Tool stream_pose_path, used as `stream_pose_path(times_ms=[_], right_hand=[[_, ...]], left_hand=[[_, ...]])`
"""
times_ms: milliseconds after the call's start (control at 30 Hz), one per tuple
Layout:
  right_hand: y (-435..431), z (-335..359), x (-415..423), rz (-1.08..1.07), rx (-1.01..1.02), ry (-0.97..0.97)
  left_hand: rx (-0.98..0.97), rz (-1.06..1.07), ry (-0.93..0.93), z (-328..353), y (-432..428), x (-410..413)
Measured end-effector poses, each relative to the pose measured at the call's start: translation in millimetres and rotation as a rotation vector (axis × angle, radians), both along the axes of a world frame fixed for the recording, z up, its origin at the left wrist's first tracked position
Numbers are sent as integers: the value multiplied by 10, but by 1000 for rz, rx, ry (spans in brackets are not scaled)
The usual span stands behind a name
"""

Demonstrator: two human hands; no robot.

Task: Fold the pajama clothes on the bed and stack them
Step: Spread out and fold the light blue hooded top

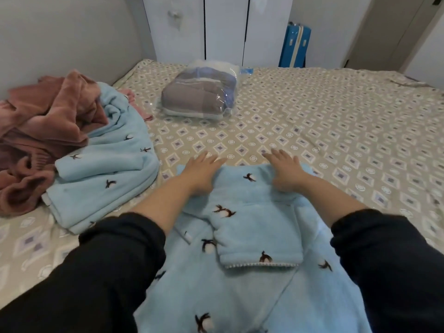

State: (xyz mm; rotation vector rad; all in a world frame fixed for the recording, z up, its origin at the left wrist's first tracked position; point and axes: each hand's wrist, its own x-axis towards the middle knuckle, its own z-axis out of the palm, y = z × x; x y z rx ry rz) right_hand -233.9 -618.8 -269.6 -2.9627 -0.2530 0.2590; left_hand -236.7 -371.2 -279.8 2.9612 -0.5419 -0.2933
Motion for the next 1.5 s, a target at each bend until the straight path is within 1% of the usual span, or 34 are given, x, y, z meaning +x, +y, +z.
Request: stream_pose_path(times_ms=[67, 100, 133, 200, 267, 300, 367, 467, 533, 633, 767, 933, 1033, 1100, 1233, 1333, 1433, 1500], right_hand=[[-124, -6, 195, 6, -78, 244], [-174, -1, 254, -2, -89, 337], [-207, 6, 296, -7, -96, 389], [-225, 23, 352, 33, -164, 412], [-210, 59, 363, 65, -274, 406], [-210, 82, 342, 66, -293, 397], [-237, 137, 270, 53, -259, 338], [-276, 290, 115, 48, -207, 167], [-285, 467, 3, 41, -186, 42], [-298, 803, -137, 24, -181, -148], [-296, 1275, -243, -1, -176, -338], [-326, 1680, -277, -37, -220, -543], [-356, 1764, -173, -52, -236, -632], [-368, 1795, -68, -69, -245, -675], [-377, 1760, 188, -103, -236, -753], [-379, 1572, 372, -127, -232, -735], [-376, 1259, 492, -123, -233, -683], [-364, 1039, 506, -97, -248, -664]], left_hand=[[45, 27, 228, 26, 109, 175], [48, 39, 307, 41, 144, 222], [54, 39, 353, 62, 164, 253], [97, 19, 400, 105, 171, 302], [168, 28, 418, 168, 174, 322], [204, 42, 397, 200, 179, 314], [225, 57, 333, 255, 196, 259], [128, 75, 219, 356, 223, 118], [86, 81, 93, 518, 251, -1], [96, 103, -105, 896, 245, -135], [89, 137, -314, 1355, 189, -220], [67, 138, -600, 1645, 120, -179], [122, 185, -678, 1722, 65, -57], [121, 206, -718, 1752, 39, 47], [129, 190, -815, 1737, -9, 270], [125, 174, -831, 1562, -56, 461], [124, 159, -777, 1282, -68, 587], [173, 140, -756, 1081, -43, 597]])
